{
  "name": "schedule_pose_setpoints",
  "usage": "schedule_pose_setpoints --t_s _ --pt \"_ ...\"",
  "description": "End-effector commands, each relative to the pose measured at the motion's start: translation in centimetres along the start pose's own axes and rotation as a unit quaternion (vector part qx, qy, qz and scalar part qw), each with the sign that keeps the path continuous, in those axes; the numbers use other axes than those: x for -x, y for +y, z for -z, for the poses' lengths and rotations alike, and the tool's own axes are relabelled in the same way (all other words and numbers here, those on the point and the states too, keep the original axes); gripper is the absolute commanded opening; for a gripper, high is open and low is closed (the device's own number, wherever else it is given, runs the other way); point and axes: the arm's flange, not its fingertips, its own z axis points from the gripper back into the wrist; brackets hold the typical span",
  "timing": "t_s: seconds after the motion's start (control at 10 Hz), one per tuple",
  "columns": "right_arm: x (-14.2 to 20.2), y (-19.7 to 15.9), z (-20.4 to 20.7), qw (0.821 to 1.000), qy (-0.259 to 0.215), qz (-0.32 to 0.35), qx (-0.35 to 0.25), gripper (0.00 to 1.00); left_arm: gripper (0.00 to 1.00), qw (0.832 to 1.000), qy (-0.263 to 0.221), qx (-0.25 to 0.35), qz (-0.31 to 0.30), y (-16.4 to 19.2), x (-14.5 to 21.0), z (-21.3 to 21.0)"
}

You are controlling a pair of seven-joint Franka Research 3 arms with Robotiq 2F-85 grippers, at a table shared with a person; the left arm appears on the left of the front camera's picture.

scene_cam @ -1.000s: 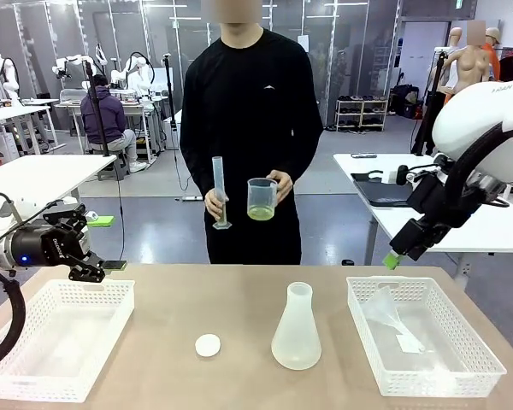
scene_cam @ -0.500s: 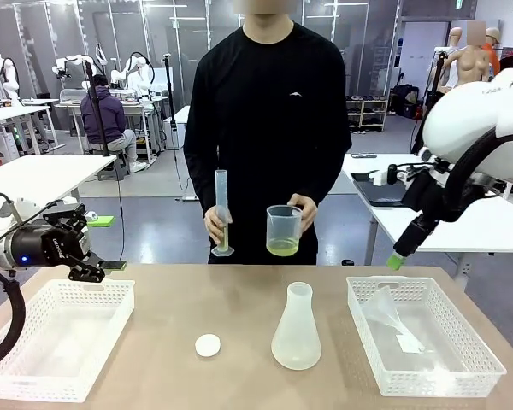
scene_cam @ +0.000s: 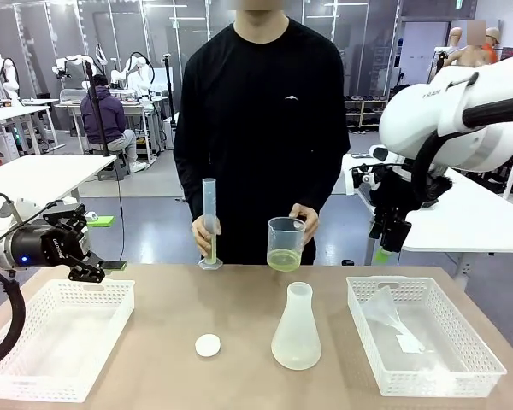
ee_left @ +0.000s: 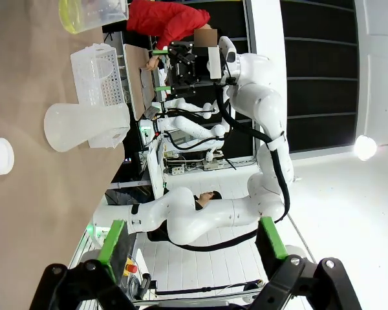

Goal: Prepare the solutions needed for the experiment.
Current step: Pick up the Plastic Funnel and insert it into the Big flask.

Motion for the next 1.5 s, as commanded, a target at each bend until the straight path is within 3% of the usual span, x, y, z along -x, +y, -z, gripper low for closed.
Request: schedule_pose_setpoints --t_s 0.0,0.6,0.7,1.0,1.4 --pt "0.3 0.5 -0.6 1.0 -0.007 0.012 0.014 1.0 1.0 1.0 0.001 0.002 0.004 0.0 0.1 0.0" --pt "0.3 0.0 -0.9 1.0 -0.002 0.004 0.008 1.0 1.0 1.0 0.001 0.002 0.004 0.0 0.1 0.0" --pt "-0.3 -0.9 0.7 0.999 0.034 -0.038 -0.01 1.0 1.0 1.0 0.001 0.002 0.004 0.0 0.1 0.0" --pt "-1.0 -2.1 5.1 0.991 0.118 -0.061 -0.023 1.0 1.0 1.0 0.001 0.002 0.004 0.0 0.1 0.0" --pt "-1.8 -3.8 9.5 0.976 0.18 -0.095 -0.079 1.0 1.0 1.0 0.001 0.002 0.004 0.0 0.1 0.0"
